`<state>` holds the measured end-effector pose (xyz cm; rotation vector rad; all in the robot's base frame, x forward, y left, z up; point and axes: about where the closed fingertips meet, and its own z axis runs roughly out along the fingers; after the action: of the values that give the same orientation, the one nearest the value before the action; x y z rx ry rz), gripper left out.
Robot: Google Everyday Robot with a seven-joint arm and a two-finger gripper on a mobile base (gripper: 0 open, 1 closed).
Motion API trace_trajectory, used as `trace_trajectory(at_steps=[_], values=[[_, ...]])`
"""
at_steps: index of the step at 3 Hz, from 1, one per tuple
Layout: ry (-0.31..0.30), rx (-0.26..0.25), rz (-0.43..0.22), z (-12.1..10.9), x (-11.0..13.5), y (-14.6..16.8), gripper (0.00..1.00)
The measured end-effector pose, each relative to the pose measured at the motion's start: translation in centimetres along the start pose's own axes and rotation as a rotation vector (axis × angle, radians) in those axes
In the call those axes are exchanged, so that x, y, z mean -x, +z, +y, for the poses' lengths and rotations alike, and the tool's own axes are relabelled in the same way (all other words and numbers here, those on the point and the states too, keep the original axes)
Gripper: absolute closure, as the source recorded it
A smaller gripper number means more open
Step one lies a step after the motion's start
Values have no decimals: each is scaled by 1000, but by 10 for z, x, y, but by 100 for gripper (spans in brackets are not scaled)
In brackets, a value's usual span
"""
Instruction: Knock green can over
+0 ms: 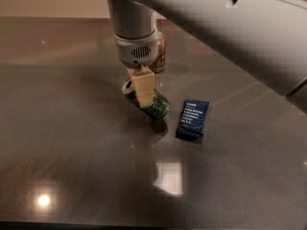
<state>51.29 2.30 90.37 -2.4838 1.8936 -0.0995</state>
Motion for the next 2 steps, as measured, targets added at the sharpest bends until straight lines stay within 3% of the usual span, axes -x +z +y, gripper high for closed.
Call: trace_trajectory(at_steps=[2], values=[[-119, 54, 124, 9, -5, 35, 37]])
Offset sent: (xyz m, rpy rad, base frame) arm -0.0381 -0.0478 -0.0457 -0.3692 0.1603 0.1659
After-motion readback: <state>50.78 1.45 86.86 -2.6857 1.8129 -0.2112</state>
